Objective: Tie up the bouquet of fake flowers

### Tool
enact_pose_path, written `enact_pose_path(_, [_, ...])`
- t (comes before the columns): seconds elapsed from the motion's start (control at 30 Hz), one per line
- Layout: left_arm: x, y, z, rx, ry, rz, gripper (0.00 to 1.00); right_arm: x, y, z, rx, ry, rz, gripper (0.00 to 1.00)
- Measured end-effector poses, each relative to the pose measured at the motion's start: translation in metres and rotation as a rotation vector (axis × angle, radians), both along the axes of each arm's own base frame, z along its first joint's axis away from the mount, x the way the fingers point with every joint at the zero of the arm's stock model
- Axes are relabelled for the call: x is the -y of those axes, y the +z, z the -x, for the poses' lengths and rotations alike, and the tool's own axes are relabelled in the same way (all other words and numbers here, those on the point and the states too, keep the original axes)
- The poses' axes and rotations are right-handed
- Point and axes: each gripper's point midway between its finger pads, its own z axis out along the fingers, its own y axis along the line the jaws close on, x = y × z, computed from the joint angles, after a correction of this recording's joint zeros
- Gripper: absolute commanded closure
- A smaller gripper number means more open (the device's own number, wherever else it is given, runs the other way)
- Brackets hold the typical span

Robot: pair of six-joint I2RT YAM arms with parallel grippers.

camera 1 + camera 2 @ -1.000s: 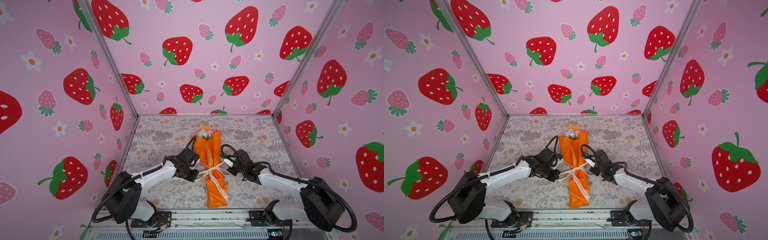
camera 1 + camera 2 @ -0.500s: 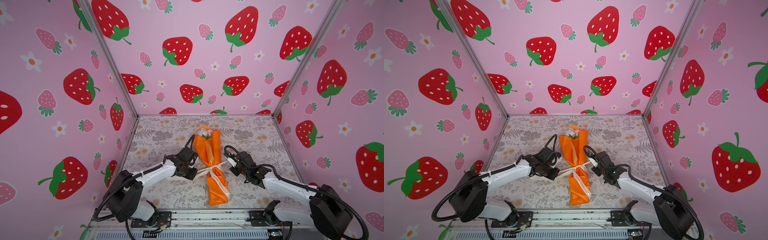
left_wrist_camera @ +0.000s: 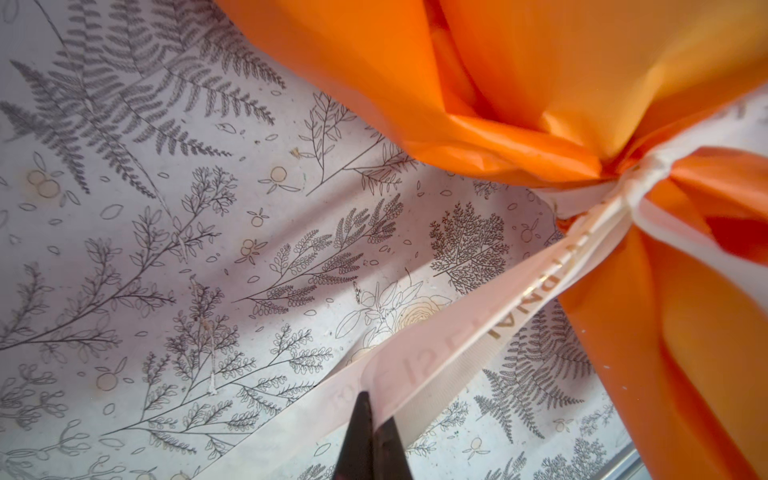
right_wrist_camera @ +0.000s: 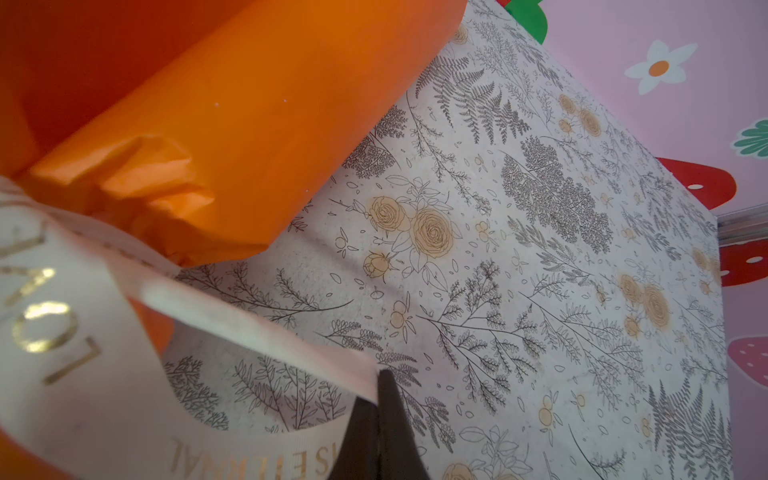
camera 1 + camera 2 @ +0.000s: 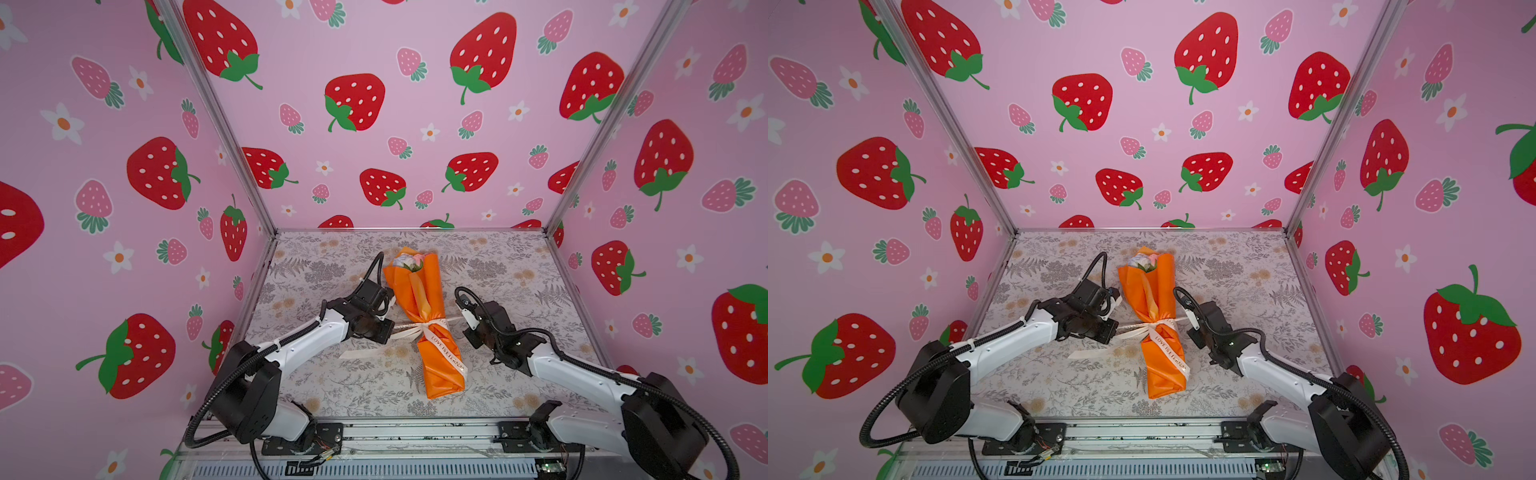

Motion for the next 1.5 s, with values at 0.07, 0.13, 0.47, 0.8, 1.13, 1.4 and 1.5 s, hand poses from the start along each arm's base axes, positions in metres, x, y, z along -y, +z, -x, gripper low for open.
enact_pose_path(0.07, [-0.001,0.004,-0.006,0.022,-0.014,-0.019,1.00,0.001,-0.001,-0.001,-0.001,-0.004,0.002,1.00])
enact_pose_path(0.13, [-0.001,0.005,-0.011,0.040,-0.030,-0.040,1.00,0.002,-0.002,-0.002,-0.004,-0.008,0.004,1.00])
enact_pose_path(0.47, [-0.010,-0.007,-0.028,0.056,-0.051,-0.153,1.00,-0.002,-0.006,-0.006,-0.029,0.004,-0.022,1.00])
enact_pose_path(0.8, [-0.002,-0.017,-0.011,-0.098,0.006,0.023,0.95,-0.012,-0.011,-0.002,-0.098,0.095,-0.079,1.00])
enact_pose_path(1.13, [-0.004,-0.054,0.006,-0.215,0.226,0.142,0.51,-0.025,-0.009,0.004,-0.107,0.168,-0.120,1.00])
enact_pose_path(1.4, [-0.002,-0.055,0.002,-0.200,0.383,0.259,0.49,-0.027,-0.009,0.005,-0.106,0.180,-0.121,1.00])
enact_pose_path(1.5, [-0.001,-0.059,0.000,-0.201,0.433,0.300,0.51,-0.027,-0.009,0.005,-0.106,0.180,-0.121,1.00])
